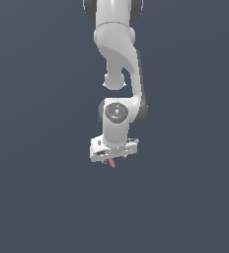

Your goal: Pick up the object and move it to a goal position.

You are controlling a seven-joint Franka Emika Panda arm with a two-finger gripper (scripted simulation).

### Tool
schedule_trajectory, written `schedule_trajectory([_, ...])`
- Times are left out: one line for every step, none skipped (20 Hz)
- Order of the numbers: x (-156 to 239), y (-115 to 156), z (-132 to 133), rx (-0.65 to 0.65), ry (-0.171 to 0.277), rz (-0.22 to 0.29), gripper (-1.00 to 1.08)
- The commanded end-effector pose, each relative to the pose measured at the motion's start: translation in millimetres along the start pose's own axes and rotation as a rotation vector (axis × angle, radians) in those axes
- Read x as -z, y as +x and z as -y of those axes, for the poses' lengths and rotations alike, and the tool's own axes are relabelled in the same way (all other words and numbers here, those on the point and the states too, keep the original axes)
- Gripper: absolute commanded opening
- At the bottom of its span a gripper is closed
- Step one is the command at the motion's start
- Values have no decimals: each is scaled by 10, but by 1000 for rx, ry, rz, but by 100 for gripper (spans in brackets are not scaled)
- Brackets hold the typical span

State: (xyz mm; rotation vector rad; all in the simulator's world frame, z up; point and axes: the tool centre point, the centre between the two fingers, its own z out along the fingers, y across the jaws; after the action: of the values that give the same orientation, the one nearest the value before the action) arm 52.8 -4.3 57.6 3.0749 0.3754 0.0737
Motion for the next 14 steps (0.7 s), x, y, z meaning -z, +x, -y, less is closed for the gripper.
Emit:
schedule_trajectory([-96,26,-17,22,-5,-5,108])
schedule_trajectory([-124,32,-21,28,-6,-7,108])
schedule_trajectory([-147,36,-25,33,-7,-7,108])
schedule_trajectory([-165,39,-28,37,-8,-8,108])
schedule_trajectory([-178,41,-30,40,-9,-9,108])
schedule_trajectory([-186,42,-31,41,-9,-9,108])
schedule_trajectory([-188,43,-30,42,-9,-9,108])
schedule_trajectory([-179,35,-28,38,-8,-7,108])
schedule_trajectory([-182,35,-28,38,-8,-7,108])
schedule_trajectory([-192,36,-29,38,-8,-7,108])
schedule_trajectory([-209,36,-31,38,-8,-7,108])
schedule_trajectory([-230,37,-29,39,-8,-7,108])
schedule_trajectory([-259,37,-32,39,-8,-7,108])
schedule_trajectory([-293,38,-29,40,-8,-8,108])
